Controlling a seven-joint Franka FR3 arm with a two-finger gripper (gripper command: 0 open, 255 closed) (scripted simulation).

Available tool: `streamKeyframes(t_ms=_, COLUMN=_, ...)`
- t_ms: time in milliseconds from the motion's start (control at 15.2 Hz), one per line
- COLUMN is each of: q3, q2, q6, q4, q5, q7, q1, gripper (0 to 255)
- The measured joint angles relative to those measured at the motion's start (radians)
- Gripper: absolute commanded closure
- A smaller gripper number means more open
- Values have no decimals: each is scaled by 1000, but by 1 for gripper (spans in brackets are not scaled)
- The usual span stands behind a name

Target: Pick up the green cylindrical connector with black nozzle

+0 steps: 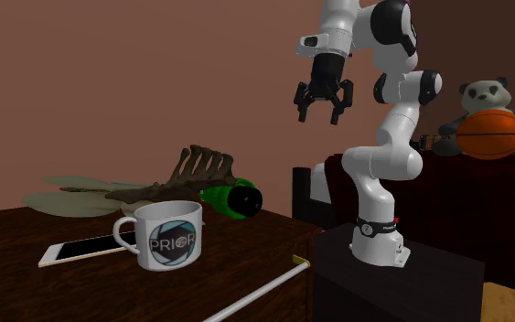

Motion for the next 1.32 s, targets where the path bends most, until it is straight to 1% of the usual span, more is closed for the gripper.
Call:
streamKeyframes(t_ms=66, q3=0, q2=0, q6=0, q4=0, q5=0, q7=0, q1=0, gripper=0)
streamKeyframes(t_ms=264, q3=-46, q2=56, q6=21, q4=14, q5=-25, q7=-56, q1=-11, gripper=0)
streamKeyframes(t_ms=660, q3=-155, q2=240, q6=77, q4=84, q5=-73, q7=-200, q1=-31, gripper=0)
streamKeyframes(t_ms=924, q3=-220, q2=376, q6=106, q4=152, q5=-91, q7=-298, q1=-41, gripper=0)
streamKeyframes(t_ms=1320, q3=-308, q2=611, q6=127, q4=309, q5=-89, q7=-453, q1=-58, gripper=0)
